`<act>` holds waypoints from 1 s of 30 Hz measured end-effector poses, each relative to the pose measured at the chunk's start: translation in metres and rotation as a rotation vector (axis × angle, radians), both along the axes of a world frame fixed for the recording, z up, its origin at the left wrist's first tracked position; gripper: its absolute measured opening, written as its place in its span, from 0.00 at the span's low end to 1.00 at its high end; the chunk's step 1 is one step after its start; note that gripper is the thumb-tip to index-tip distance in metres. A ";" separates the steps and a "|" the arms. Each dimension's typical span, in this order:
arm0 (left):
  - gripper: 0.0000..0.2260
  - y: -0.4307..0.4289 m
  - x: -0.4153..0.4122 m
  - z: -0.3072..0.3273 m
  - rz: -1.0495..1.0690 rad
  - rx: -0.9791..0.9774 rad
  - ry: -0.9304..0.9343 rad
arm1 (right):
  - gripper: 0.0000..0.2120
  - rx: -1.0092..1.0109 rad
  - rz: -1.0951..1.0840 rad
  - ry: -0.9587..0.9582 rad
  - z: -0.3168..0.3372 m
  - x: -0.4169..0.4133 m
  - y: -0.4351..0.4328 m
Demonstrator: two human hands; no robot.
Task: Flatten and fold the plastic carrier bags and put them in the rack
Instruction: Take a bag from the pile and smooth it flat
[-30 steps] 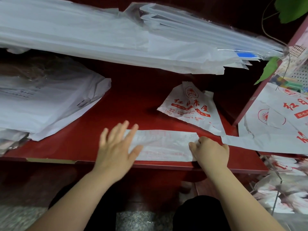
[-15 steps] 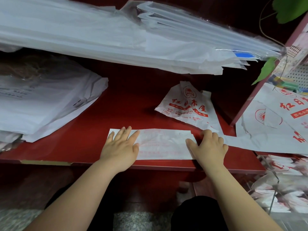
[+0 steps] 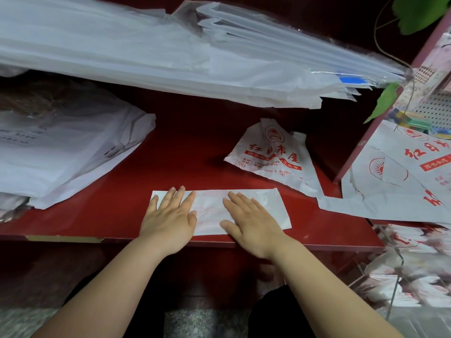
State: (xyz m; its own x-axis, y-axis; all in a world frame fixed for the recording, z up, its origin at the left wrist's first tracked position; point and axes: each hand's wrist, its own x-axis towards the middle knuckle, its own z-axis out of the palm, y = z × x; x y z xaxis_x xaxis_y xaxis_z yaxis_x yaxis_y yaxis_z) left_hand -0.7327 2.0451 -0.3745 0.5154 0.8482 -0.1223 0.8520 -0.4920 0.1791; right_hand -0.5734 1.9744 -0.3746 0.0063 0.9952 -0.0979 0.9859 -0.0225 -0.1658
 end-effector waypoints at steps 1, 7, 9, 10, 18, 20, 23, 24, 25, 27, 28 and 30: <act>0.22 0.000 -0.001 0.000 -0.003 0.004 0.001 | 0.27 -0.019 -0.011 0.003 0.002 0.007 -0.003; 0.23 0.005 -0.009 0.000 -0.003 -0.009 0.005 | 0.24 0.188 -0.143 0.079 -0.001 0.049 -0.018; 0.23 0.009 -0.020 0.001 0.022 -0.036 0.004 | 0.17 0.412 -0.160 0.065 -0.001 0.049 -0.026; 0.24 0.011 -0.027 0.002 0.038 -0.043 0.007 | 0.14 0.503 -0.124 0.059 -0.001 0.046 -0.030; 0.47 0.019 -0.077 0.005 -0.076 -0.074 -0.063 | 0.39 0.253 -0.083 -0.011 0.001 0.012 -0.020; 0.59 0.017 -0.095 0.001 -0.133 -0.040 -0.005 | 0.36 0.208 -0.112 -0.032 0.005 0.016 -0.005; 0.48 0.014 -0.115 -0.010 -0.263 0.131 -0.071 | 0.20 0.139 -0.124 -0.075 0.011 0.019 0.016; 0.41 0.015 -0.118 -0.013 -0.292 0.189 -0.109 | 0.19 0.119 -0.119 -0.091 0.014 0.019 0.022; 0.32 0.015 -0.121 -0.017 -0.325 0.254 -0.192 | 0.18 0.104 -0.111 -0.106 0.017 0.019 0.028; 0.19 0.014 -0.121 -0.024 -0.375 0.383 -0.339 | 0.19 0.064 -0.111 -0.145 0.022 0.018 0.038; 0.17 0.015 -0.119 -0.026 -0.396 0.420 -0.376 | 0.19 0.049 -0.117 -0.172 0.021 0.018 0.043; 0.16 0.013 -0.109 -0.029 -0.429 0.516 -0.445 | 0.20 0.077 -0.120 -0.222 0.019 0.015 0.046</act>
